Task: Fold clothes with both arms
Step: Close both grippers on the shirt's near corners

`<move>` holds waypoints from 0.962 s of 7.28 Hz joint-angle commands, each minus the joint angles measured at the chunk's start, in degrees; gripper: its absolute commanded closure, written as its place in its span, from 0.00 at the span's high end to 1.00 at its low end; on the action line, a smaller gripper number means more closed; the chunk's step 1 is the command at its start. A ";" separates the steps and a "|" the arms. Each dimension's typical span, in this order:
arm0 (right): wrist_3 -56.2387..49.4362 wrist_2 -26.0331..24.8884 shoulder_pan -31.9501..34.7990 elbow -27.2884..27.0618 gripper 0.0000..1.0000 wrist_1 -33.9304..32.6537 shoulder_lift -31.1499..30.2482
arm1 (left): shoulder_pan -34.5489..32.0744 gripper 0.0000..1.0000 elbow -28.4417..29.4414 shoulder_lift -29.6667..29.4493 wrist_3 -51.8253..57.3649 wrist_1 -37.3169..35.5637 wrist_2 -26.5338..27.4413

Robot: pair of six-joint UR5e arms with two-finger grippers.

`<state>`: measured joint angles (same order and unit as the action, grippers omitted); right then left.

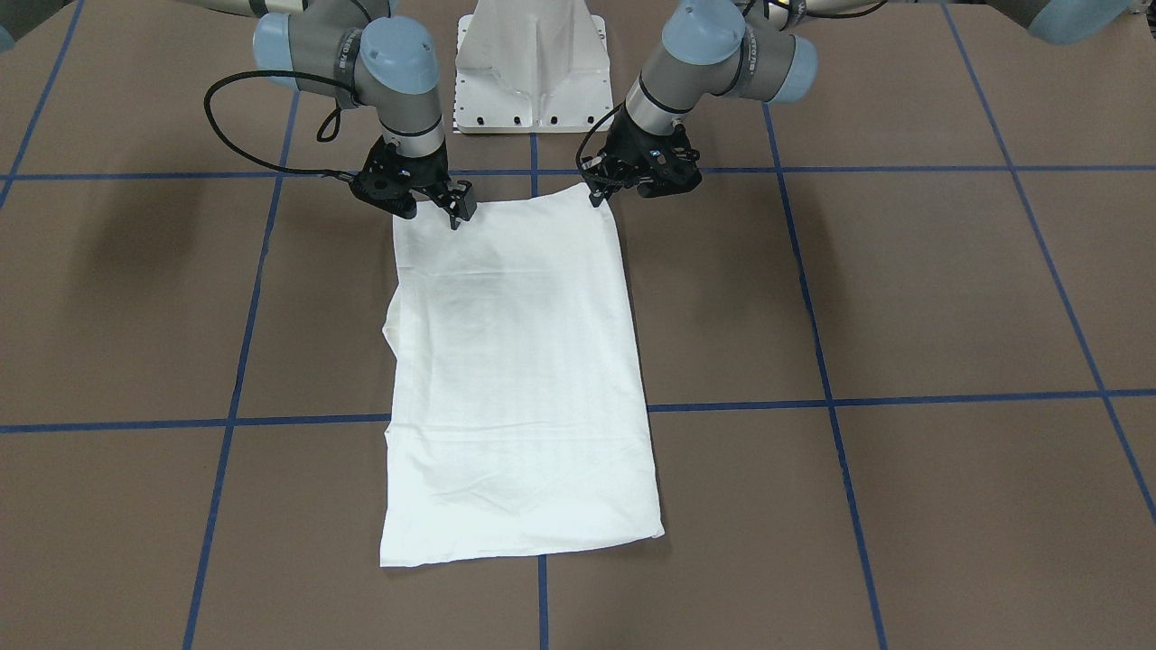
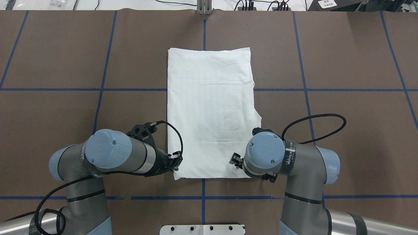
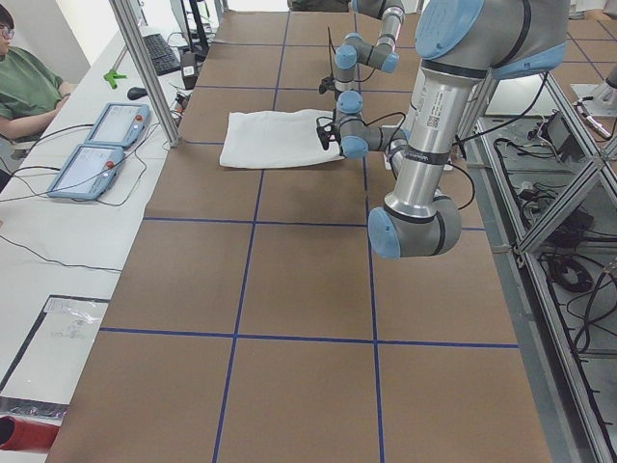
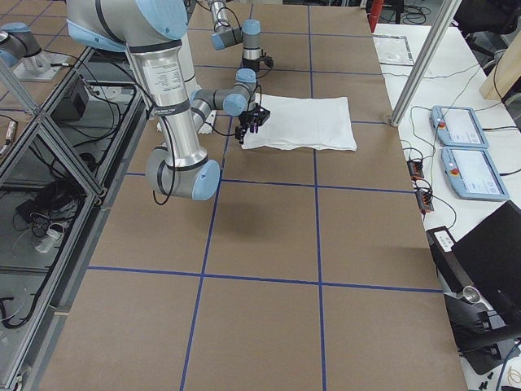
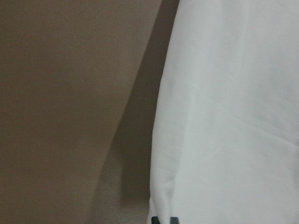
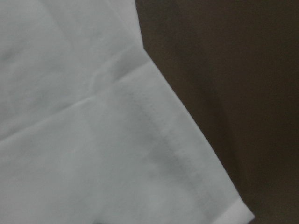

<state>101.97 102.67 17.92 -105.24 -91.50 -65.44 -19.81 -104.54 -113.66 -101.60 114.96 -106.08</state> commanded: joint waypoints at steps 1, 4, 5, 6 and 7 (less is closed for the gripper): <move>0.07 -0.19 -0.43 0.04 1.00 0.01 -0.13 | 0.03 0.00 0.03 -0.07 0.00 0.00 0.00; -0.02 -0.27 -0.51 0.21 0.84 0.01 -0.13 | 0.03 0.00 0.12 -0.07 0.00 0.00 0.00; 0.07 -0.19 -0.51 0.12 0.67 0.01 -0.04 | 0.03 0.00 0.12 -0.07 0.00 0.00 0.00; 0.07 -0.19 -0.51 0.12 0.52 0.01 0.13 | 0.03 0.00 0.03 -0.07 0.00 0.00 0.09; 0.07 -0.19 -0.51 0.04 0.46 0.01 0.22 | 0.03 0.00 0.03 -0.07 0.00 0.00 0.09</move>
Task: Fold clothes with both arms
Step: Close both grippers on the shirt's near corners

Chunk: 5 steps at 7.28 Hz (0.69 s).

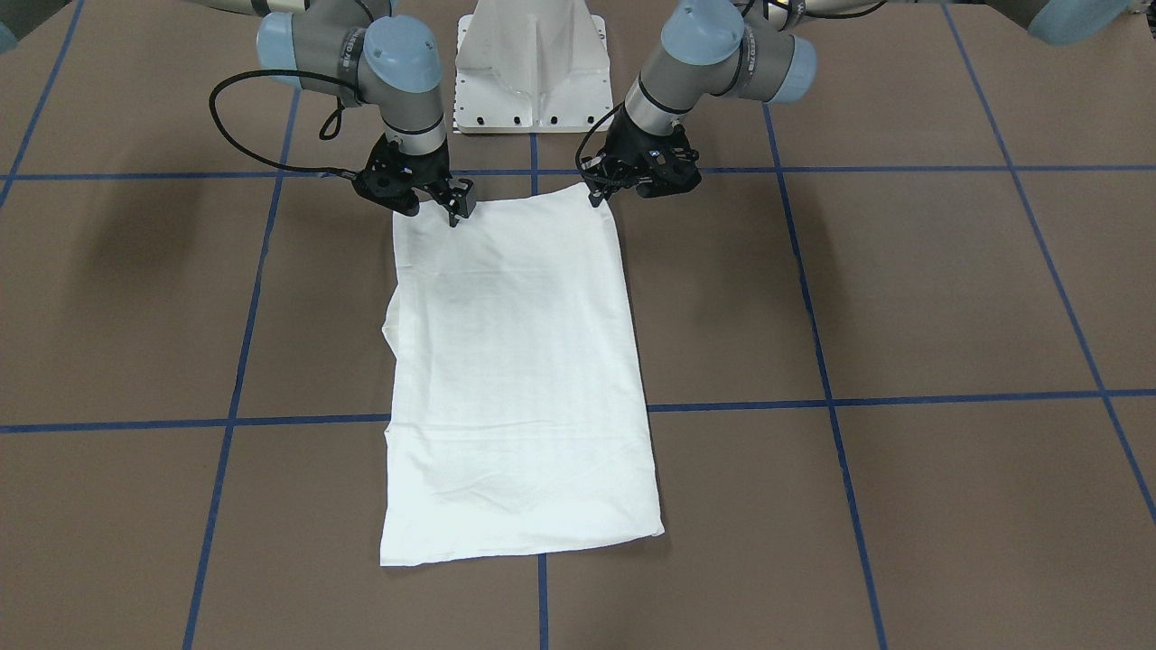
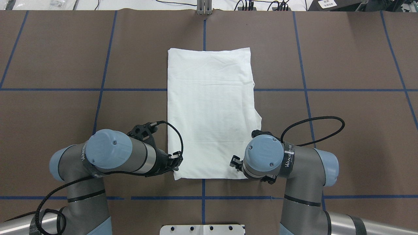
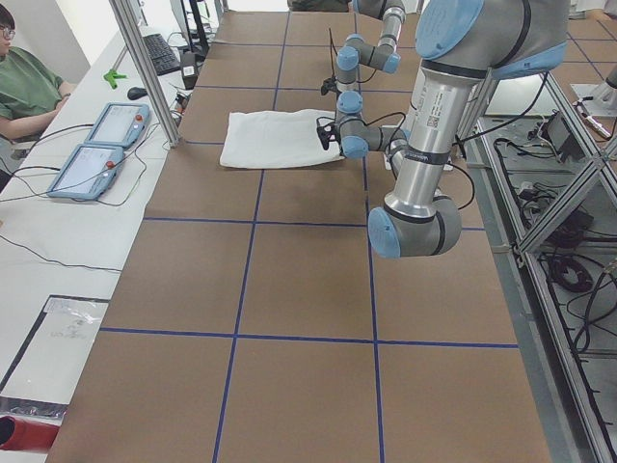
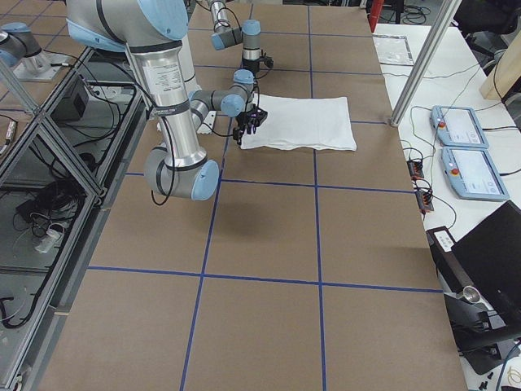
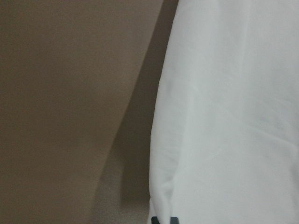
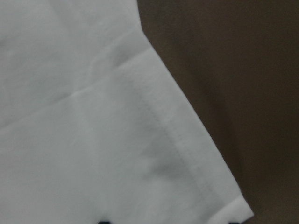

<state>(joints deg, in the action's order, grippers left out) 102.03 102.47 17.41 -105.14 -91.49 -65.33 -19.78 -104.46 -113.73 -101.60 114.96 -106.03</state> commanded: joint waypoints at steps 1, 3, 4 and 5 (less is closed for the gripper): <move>0.01 0.01 0.08 -0.16 0.43 -0.01 0.11 | 0.00 0.00 -0.13 0.00 0.00 0.00 0.03; 0.10 0.01 0.26 -0.42 0.37 -0.01 0.20 | 0.00 0.00 0.05 0.00 0.00 0.00 0.03; 0.10 0.01 0.34 -0.51 0.36 -0.01 0.29 | 0.00 0.00 0.05 0.00 0.00 0.00 0.03; 0.10 0.01 0.52 -0.51 0.35 -0.01 0.38 | 0.00 0.00 0.13 0.00 0.00 0.00 0.03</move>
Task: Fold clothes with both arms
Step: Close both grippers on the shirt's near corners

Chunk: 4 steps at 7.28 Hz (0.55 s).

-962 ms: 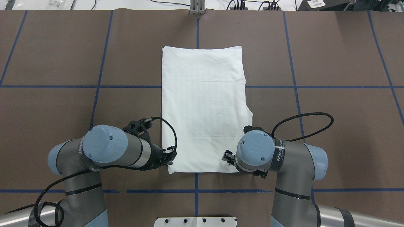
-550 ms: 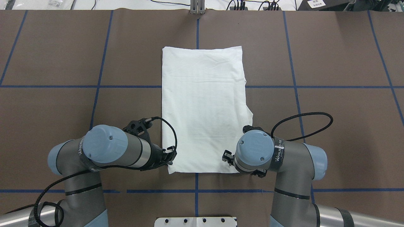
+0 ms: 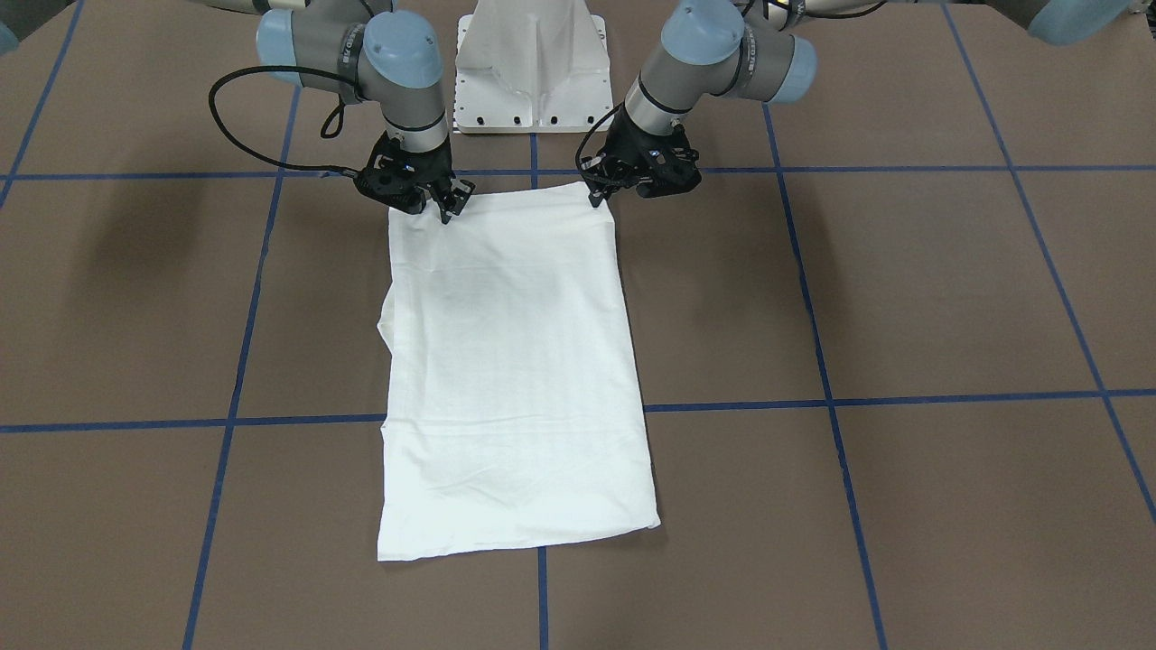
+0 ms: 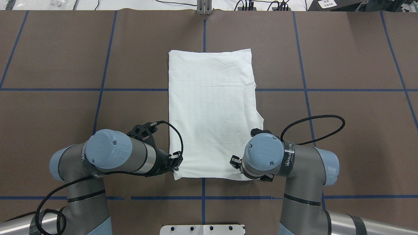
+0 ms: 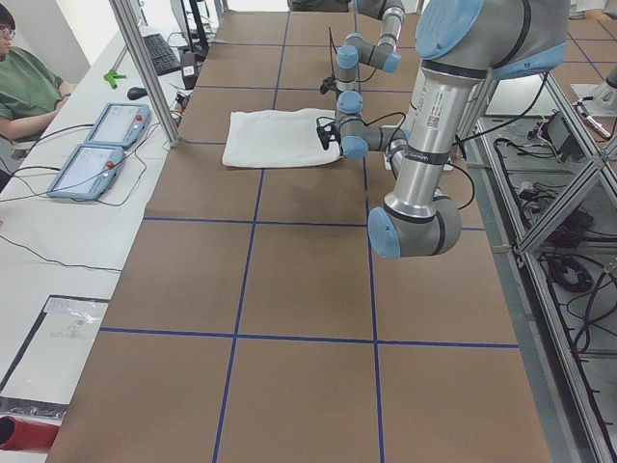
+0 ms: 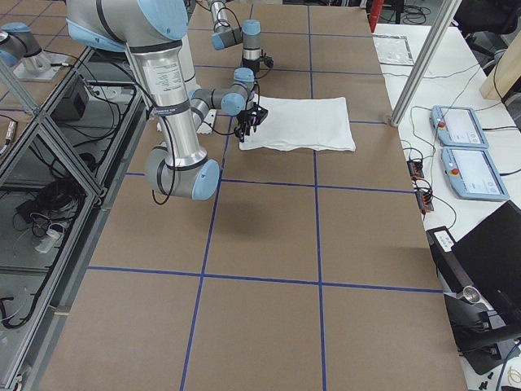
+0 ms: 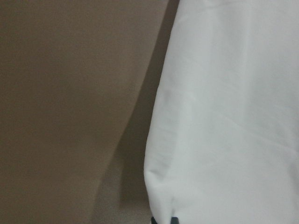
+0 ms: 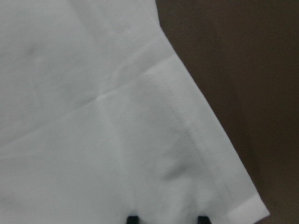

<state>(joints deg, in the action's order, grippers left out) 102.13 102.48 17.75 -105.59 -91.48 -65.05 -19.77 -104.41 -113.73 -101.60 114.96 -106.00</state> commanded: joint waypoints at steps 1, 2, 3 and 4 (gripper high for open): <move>0.00 0.00 0.36 -0.05 0.32 -0.01 0.45 | 0.00 0.00 0.17 -0.09 0.00 0.08 0.00; -0.08 0.09 0.62 -0.05 0.26 -0.01 0.63 | 0.00 0.00 0.17 -0.26 0.00 0.09 0.00; -0.17 0.26 1.14 -0.22 0.18 -0.01 0.80 | 0.00 0.00 -0.01 -0.44 0.00 0.00 0.00; -0.17 0.52 1.84 -0.31 0.14 -0.10 1.67 | 0.00 0.00 -0.18 -0.53 0.00 0.00 -0.09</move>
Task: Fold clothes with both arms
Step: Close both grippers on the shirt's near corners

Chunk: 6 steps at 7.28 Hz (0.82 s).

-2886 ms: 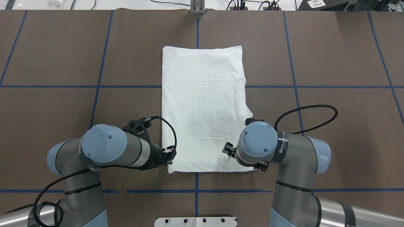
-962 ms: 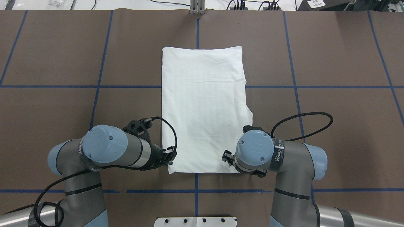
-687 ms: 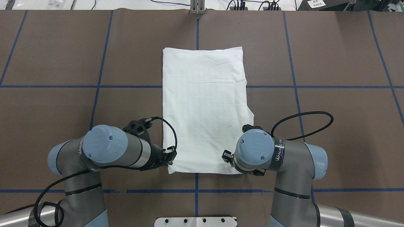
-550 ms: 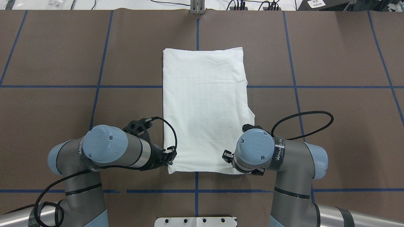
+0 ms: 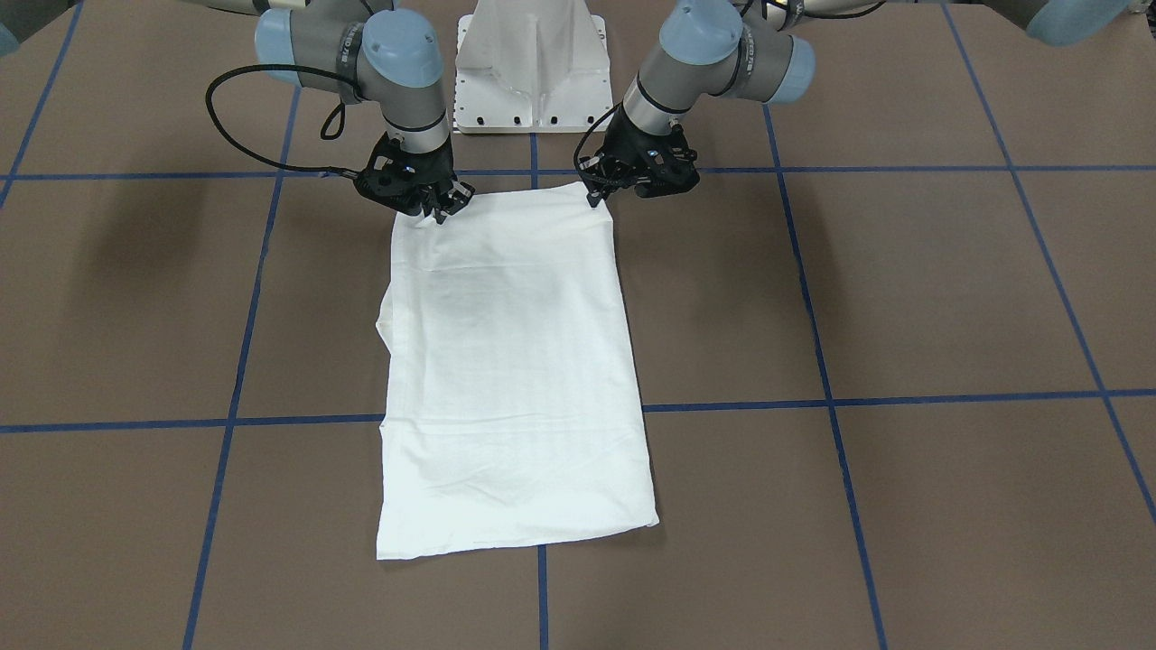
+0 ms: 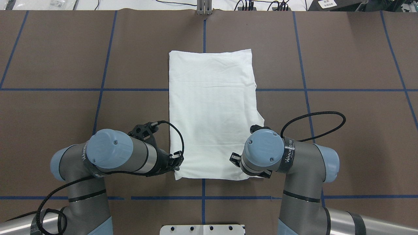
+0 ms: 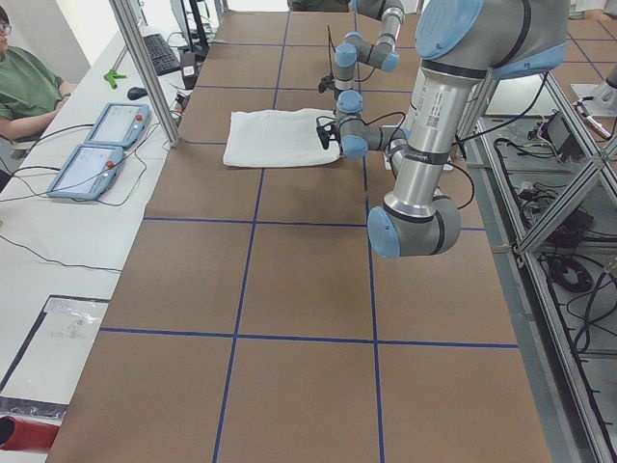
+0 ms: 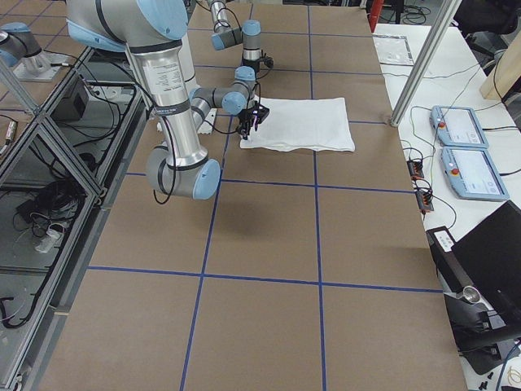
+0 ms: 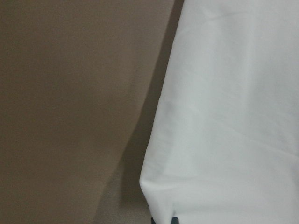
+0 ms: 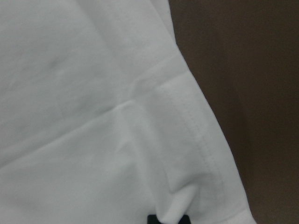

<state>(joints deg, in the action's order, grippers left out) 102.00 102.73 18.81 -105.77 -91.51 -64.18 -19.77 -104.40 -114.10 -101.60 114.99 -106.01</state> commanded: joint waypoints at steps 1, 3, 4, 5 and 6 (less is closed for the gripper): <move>-0.05 0.28 0.87 -0.23 0.09 -0.07 0.89 | 0.00 0.00 -0.28 -0.15 0.00 -0.03 -0.07; 0.22 0.28 1.14 -1.97 0.00 -0.07 0.81 | 0.00 0.00 -1.06 -0.16 0.00 -0.03 -0.16; 2.48 0.37 1.14 -3.90 0.00 -0.07 0.37 | -0.09 0.00 -2.98 0.54 -0.09 -0.12 -0.16; 2.59 0.98 1.05 -5.57 0.00 -0.16 -0.15 | 0.00 0.00 -5.18 0.72 -0.17 -0.55 -0.16; 2.59 2.03 0.01 -7.68 0.00 -0.60 -1.03 | 0.26 0.00 -8.33 2.20 -0.96 -1.25 -0.16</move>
<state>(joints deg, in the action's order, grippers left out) 104.25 103.72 19.66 -110.91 -91.73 -64.28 -19.74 -109.27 -113.21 -101.91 114.44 -106.17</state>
